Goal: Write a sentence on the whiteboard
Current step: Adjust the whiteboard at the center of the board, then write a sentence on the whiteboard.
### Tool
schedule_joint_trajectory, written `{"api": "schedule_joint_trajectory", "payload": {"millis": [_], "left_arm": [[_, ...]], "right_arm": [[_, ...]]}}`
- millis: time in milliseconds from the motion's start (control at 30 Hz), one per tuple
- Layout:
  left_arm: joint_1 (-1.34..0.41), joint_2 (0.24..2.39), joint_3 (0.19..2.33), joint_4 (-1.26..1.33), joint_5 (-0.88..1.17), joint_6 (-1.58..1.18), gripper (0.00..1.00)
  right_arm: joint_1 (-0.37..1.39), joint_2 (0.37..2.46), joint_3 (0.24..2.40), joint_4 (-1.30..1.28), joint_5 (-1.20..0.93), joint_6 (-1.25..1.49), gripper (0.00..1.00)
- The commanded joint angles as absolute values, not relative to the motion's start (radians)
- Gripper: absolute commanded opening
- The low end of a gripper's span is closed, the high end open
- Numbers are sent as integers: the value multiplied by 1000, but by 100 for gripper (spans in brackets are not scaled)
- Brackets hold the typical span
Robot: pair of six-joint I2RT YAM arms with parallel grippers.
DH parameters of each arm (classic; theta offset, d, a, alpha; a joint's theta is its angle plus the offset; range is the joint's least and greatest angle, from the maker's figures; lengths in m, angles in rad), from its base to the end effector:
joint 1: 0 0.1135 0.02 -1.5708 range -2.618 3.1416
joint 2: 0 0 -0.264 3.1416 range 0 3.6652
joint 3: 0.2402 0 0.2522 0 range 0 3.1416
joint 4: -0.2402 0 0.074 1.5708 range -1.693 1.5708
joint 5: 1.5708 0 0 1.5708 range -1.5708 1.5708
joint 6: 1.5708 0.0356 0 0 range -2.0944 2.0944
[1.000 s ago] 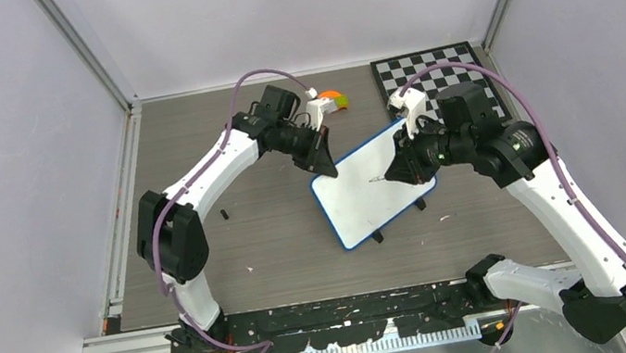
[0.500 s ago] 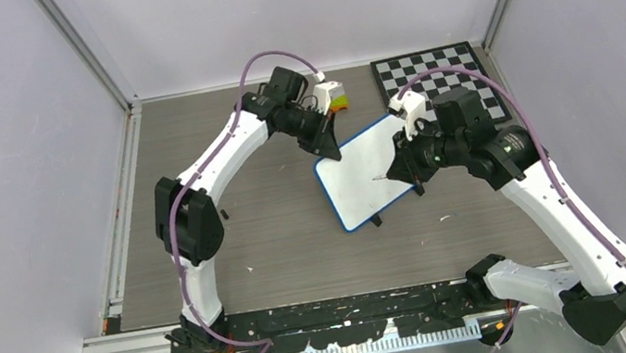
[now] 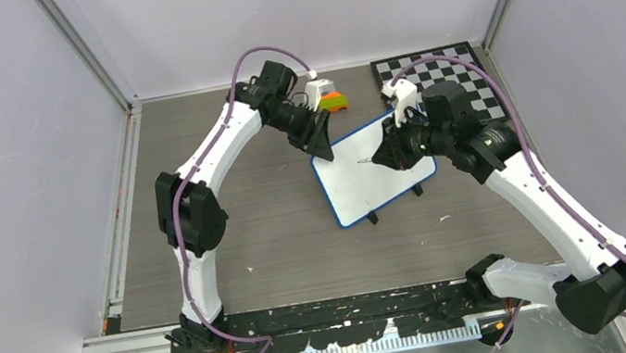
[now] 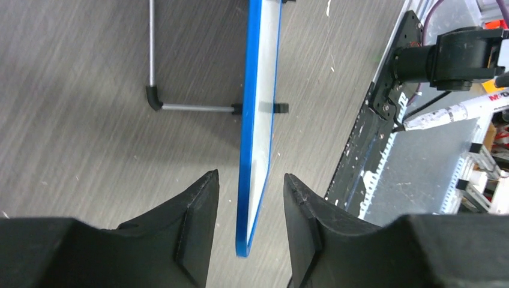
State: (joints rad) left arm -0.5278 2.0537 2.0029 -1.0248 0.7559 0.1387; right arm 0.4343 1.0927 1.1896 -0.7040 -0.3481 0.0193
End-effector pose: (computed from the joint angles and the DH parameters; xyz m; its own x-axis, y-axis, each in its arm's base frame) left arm 0.3659 -0.2416 0.3069 -0.6632 0.5031 -0.5541 0.7470 0.3987 -0.5321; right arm 0.1988 0.1056 0.3700 -0.5300 -0.2258 -0.8174 -0.6396 0.7394 0.2104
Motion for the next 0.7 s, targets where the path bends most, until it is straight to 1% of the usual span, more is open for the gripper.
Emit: {"api": "schedule_joint_trajectory", "payload": {"millis": [0,200,333,667], "left_arm": [[-512,1943,1918,-960,817,94,44],[-487,1927,1884,-934,843,69,38],[-467,1924,1877,-913,854,51,30],[-466,1917,1850,-893,860,43,25]], "right_arm": [[434,1139,1172,-550,-427,74,0],[461,1199,1186,-465,-405,68,0],[487,1230,1188,-431,-362,50,0],[534,1269,1174,-404,-329,46,0]]}}
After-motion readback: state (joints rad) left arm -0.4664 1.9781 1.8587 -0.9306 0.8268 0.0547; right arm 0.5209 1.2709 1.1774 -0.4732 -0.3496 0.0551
